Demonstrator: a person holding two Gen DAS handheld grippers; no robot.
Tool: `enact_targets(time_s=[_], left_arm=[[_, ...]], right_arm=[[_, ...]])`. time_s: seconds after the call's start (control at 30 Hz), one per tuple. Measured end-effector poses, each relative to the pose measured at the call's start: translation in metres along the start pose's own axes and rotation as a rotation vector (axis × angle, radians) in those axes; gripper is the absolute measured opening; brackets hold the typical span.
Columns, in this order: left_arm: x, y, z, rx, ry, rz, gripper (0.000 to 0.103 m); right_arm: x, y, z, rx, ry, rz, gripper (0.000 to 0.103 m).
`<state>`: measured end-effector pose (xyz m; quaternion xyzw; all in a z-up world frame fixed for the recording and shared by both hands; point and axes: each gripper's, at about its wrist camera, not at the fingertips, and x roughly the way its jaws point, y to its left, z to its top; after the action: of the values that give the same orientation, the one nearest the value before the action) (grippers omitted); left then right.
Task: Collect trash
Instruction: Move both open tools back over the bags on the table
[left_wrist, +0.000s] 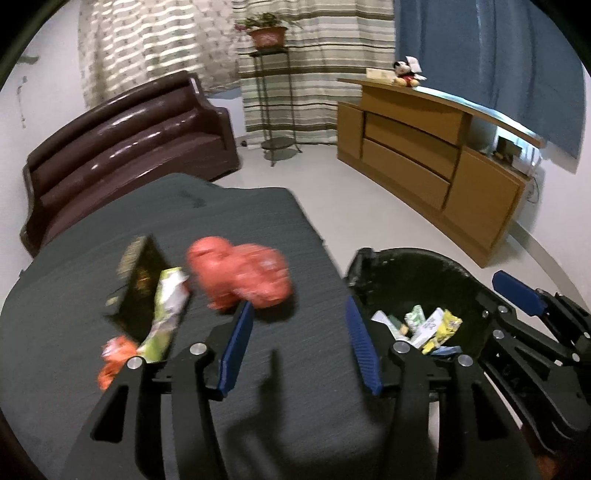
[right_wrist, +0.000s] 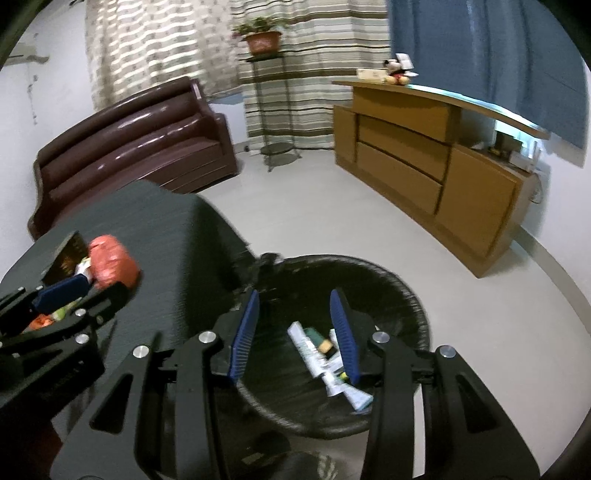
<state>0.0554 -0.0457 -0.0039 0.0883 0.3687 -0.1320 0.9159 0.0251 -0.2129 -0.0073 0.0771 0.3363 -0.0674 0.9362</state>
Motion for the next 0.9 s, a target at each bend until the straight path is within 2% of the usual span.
enact_targets(time_s=[0.5,0.63,0.9], left_arm=[[-0.029,0.083,-0.032,-0.124,0.004,0.119,0.052],[-0.029,0.099,-0.039,-0.152,0.014,0.147,0.056],[-0.020,0.115,-0.043,-0.179,0.038,0.167,0.056]], right_arm=[[-0.014,0.079,-0.012,-0.139,0.020,0.099,0.040],[-0.013,0.090,-0.012,-0.159,0.026,0.111,0.040],[-0.010,0.101,-0.015,-0.171,0.037,0.118,0.040]])
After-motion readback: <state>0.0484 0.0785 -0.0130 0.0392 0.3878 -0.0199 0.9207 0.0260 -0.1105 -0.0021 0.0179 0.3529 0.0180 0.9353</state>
